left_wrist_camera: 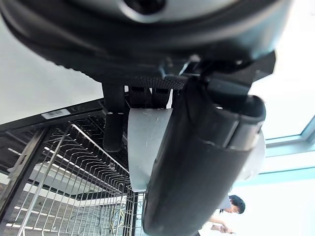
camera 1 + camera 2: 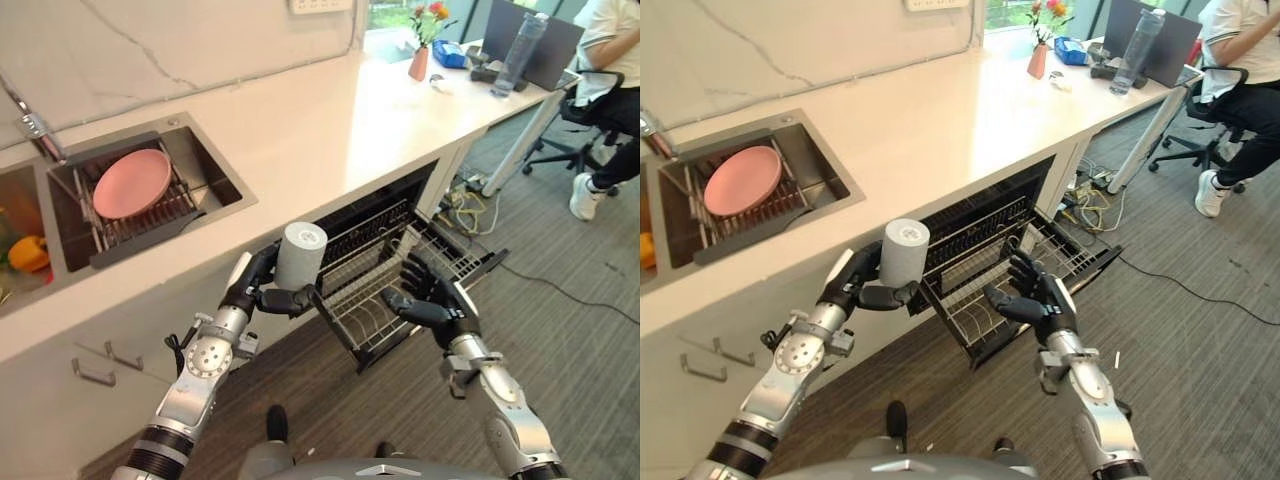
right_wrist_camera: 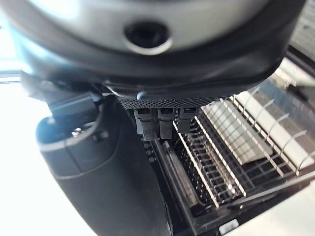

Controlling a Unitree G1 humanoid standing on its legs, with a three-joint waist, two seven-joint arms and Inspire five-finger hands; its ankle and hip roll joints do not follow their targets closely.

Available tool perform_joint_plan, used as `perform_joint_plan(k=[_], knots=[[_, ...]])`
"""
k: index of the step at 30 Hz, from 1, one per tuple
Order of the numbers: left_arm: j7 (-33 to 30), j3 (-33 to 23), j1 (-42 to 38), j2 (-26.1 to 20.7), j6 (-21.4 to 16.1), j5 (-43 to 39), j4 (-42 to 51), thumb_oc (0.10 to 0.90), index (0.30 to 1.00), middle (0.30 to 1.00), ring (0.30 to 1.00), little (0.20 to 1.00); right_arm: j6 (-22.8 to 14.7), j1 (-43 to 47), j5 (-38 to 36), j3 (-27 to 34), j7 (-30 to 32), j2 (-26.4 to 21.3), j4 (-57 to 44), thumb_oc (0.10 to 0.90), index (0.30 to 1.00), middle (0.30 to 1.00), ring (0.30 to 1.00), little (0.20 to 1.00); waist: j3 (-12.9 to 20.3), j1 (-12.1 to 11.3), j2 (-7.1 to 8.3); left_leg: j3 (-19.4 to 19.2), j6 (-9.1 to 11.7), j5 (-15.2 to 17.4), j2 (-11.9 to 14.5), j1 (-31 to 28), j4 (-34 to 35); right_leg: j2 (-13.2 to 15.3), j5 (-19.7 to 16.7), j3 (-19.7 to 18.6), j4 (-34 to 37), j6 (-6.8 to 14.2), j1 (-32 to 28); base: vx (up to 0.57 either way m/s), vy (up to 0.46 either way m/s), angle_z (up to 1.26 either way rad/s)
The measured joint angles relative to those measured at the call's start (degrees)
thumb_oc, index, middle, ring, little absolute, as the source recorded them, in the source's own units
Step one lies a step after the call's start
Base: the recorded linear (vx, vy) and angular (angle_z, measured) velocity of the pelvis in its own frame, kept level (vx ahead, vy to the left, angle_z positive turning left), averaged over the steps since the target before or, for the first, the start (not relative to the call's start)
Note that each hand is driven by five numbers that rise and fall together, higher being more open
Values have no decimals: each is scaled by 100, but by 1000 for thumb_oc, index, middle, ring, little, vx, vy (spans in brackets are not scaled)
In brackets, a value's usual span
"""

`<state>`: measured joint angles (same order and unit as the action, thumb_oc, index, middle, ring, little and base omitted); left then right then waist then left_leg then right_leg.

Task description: Place the dishes in the dishwasher.

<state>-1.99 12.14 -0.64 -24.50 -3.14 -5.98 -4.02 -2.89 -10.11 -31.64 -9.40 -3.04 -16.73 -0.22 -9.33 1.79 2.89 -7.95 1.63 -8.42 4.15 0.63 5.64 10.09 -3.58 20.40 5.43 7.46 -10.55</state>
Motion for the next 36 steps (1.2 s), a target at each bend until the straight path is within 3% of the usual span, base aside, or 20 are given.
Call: perform_joint_plan(k=[4, 11, 20, 36], knots=[[80, 131, -44, -42, 4, 129, 36, 400, 300, 300, 300, 300, 49, -88, -290, -375, -306, 148, -239, 800, 900, 900, 900, 900, 103, 2, 127, -145, -24, 135, -16, -166, -13, 77, -45, -47, -28, 74, -58, 20, 53, -14], [53, 327, -87, -27, 34, 493, 31, 400, 300, 300, 300, 300, 164, 109, -899, -593, -326, 62, -400, 800, 900, 900, 900, 900, 143, 30, 169, -454, 81, 193, 27, -279, 3, 77, 28, -217, 15, 100, -9, 14, 19, -24], [-315, 811, -247, 107, 93, 1120, 26, 400, 300, 300, 300, 300, 164, 206, -1075, -1018, 115, 74, -396, 800, 900, 900, 900, 900, 513, 21, -57, -525, 146, 158, 163, -265, 5, -22, 86, -236, 38, 56, 69, 15, 6, -5], [-860, 1198, -543, 247, 148, 1223, -41, 400, 300, 300, 300, 300, 176, 637, -1120, -1395, 807, 143, -334, 800, 900, 900, 900, 900, 576, 1, -66, -456, 167, 123, 162, -235, 5, -36, 58, -162, 19, 7, 42, 0, -1, 1]])
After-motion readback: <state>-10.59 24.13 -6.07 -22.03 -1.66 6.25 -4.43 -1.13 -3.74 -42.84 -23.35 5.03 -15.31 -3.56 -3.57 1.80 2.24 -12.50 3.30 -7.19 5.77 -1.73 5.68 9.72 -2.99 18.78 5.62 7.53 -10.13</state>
